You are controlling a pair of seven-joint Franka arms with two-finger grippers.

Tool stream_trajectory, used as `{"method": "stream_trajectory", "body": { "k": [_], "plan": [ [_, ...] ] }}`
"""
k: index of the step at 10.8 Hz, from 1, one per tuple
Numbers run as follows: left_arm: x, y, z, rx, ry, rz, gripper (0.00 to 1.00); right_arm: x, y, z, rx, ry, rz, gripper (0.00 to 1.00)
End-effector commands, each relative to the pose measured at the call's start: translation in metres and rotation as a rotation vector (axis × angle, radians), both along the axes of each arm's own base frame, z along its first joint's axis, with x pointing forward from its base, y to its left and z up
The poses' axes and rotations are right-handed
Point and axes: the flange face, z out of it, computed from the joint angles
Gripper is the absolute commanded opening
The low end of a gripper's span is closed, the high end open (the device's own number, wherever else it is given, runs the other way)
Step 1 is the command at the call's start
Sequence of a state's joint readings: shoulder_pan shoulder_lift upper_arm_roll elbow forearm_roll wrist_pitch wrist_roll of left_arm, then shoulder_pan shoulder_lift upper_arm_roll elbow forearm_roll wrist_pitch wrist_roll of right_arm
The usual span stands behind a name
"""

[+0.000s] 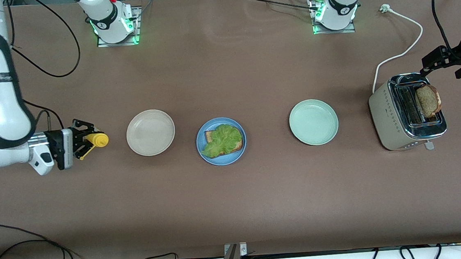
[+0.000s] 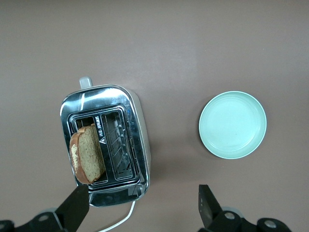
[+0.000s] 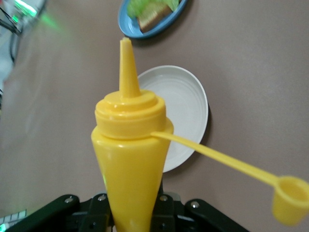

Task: Make sandwich in blue plate with both arms
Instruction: 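Lift the yellow bottle and tilt it over the blue plate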

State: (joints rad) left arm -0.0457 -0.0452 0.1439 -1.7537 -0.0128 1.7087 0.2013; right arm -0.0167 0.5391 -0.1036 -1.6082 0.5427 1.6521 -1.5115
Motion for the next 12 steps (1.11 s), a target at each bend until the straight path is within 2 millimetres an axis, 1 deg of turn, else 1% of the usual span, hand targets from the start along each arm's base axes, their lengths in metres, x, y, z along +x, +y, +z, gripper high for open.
{"method": "stream_trajectory", "body": {
  "k": [1,2,3,4,5,6,7,8,9,10,12],
  "plan": [
    [-0.002,-0.003,0.006,0.017,-0.011,-0.01,1.0,0.022,0.072,0.035,-0.248,-0.048,0.036,0.04],
    [-0.002,-0.003,0.006,0.017,-0.01,-0.01,1.0,0.025,0.104,0.045,-0.352,-0.074,0.065,0.04],
    [-0.002,-0.003,0.006,0.017,-0.01,-0.01,1.0,0.022,0.139,0.048,-0.448,-0.097,0.107,0.05],
    [-0.002,-0.003,0.006,0.018,-0.01,-0.01,1.0,0.019,0.186,0.062,-0.53,-0.141,0.127,0.04],
    [-0.002,-0.003,0.006,0.018,-0.01,-0.01,1.0,0.013,0.223,0.068,-0.598,-0.161,0.101,0.05],
    [-0.003,-0.003,0.007,0.018,-0.012,-0.01,1.0,0.003,0.262,0.07,-0.629,-0.171,0.067,0.04],
    [-0.003,-0.003,0.007,0.016,-0.012,-0.01,1.0,-0.007,0.296,0.071,-0.652,-0.179,0.044,0.05],
    [-0.003,-0.004,0.007,0.018,-0.012,-0.011,1.0,-0.014,0.322,0.063,-0.664,-0.194,0.038,0.05],
    [-0.003,-0.004,0.007,0.018,-0.012,-0.011,1.0,-0.029,0.358,0.06,-0.7,-0.249,0.081,0.05],
    [-0.003,-0.004,0.007,0.016,-0.014,-0.011,1.0,-0.043,0.383,0.054,-0.783,-0.301,0.1,0.05],
    [-0.004,-0.004,0.01,0.018,-0.018,-0.011,1.0,-0.068,0.422,0.033,-0.939,-0.406,0.174,0.05]
  ]
}}
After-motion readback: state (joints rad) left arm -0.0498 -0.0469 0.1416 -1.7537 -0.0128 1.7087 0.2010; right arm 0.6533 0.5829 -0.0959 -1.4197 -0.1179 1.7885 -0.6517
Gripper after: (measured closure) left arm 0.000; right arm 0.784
